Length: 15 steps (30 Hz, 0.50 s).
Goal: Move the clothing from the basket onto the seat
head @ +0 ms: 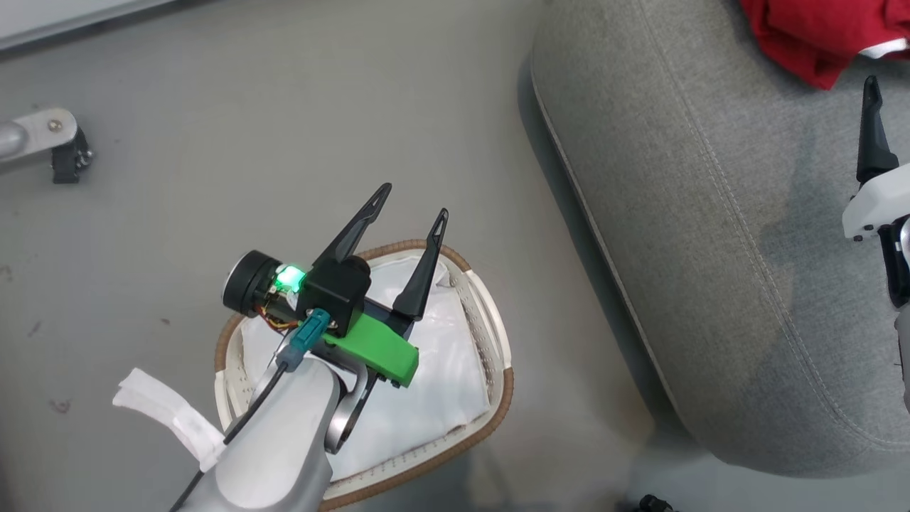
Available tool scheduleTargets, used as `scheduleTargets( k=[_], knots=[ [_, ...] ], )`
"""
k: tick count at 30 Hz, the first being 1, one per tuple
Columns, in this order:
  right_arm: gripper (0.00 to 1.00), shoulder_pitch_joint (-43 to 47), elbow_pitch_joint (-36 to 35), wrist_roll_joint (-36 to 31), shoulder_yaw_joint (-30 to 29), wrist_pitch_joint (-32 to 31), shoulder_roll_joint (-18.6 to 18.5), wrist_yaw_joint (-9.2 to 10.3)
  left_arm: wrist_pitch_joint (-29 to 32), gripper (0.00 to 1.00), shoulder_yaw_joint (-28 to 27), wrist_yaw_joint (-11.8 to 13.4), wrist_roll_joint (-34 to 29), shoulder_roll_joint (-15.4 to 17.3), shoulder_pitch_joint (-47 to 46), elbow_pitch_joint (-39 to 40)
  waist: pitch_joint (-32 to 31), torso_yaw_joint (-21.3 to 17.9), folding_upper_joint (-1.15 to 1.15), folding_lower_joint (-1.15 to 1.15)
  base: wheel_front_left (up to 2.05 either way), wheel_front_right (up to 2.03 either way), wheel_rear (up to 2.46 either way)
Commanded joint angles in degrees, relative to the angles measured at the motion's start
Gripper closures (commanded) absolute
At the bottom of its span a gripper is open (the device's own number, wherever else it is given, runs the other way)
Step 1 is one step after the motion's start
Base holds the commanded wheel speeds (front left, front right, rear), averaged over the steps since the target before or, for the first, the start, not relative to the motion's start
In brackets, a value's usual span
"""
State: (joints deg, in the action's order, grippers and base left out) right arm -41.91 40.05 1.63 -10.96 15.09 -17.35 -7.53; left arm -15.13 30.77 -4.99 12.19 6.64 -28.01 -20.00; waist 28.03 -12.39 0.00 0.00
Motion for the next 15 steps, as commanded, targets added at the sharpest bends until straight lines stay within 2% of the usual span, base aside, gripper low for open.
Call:
scheduleTargets(
  k=[1, 8, 15],
  knots=[
    [0.0, 1.15, -0.02, 0.58, 0.57, 0.09, -0.83, 0.08, -0.02, 0.0, -0.79, 0.25, 0.41, -0.19, 1.67, 0.3, -5.84, 1.94, 0.0, 0.0, 0.0, 0.0, 0.0],
    [0.0, 2.69, -0.21, 1.33, 3.87, 0.09, -1.82, 0.08, -0.02, 0.0, -4.72, 0.74, 1.56, -1.46, 6.06, 0.39, -13.19, 5.83, 0.0, 0.0, 0.0, 0.0, 0.0],
    [0.0, 3.67, -0.7, 2.75, 6.38, 0.1, 1.95, 0.08, -0.02, 0.0, -12.3, 2.12, 2.15, -1.63, 11.08, 1.69, -18.93, 8.46, 0.0, 0.0, 0.0, 0.0, 0.0]
  ],
)
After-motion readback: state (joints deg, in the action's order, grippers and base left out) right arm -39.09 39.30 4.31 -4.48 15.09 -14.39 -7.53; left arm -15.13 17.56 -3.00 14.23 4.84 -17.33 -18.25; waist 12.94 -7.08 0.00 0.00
